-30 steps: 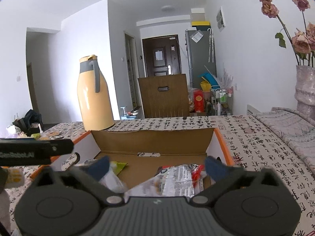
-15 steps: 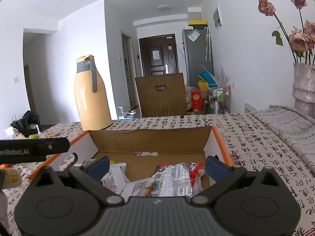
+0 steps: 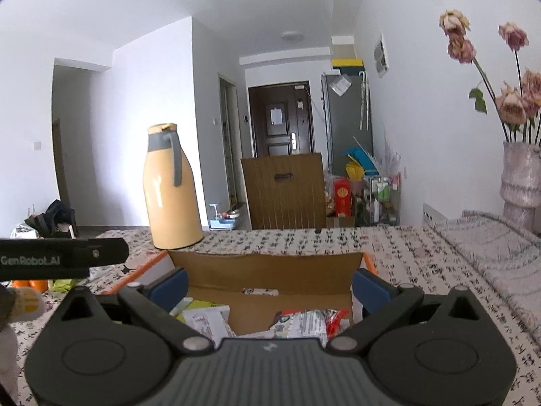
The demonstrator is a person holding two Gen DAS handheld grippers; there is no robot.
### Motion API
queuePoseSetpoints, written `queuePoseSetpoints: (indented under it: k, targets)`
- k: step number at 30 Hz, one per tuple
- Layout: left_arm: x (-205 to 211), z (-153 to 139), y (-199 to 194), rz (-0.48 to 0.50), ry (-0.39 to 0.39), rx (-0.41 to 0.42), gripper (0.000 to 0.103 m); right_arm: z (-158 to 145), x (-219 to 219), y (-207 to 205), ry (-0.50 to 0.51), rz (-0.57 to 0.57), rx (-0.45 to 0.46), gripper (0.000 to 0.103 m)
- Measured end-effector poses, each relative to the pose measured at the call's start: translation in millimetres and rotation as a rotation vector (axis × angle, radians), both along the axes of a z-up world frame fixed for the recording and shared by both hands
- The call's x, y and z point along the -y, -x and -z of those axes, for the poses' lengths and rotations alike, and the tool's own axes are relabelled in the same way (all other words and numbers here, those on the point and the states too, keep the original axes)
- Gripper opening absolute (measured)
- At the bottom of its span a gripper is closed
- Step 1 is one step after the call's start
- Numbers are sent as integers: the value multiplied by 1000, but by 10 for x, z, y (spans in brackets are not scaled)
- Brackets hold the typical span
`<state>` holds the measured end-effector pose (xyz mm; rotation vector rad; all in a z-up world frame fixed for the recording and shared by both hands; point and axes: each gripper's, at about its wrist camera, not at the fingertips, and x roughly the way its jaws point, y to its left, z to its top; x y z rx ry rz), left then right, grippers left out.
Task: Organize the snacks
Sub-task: 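Withdraw both tools from the box back toward the snack pile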
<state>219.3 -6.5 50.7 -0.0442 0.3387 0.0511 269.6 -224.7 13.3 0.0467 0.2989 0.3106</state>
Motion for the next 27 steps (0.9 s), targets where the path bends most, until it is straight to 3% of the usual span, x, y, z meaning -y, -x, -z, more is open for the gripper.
queuePoseSetpoints:
  k: [12, 27]
  targets:
    - [-8, -62, 409, 14, -9, 8, 103, -54, -9, 395, 20, -22, -7, 103]
    - [-77, 107, 904, 31, -17, -41, 103, 41, 39, 943, 32, -28, -51, 103]
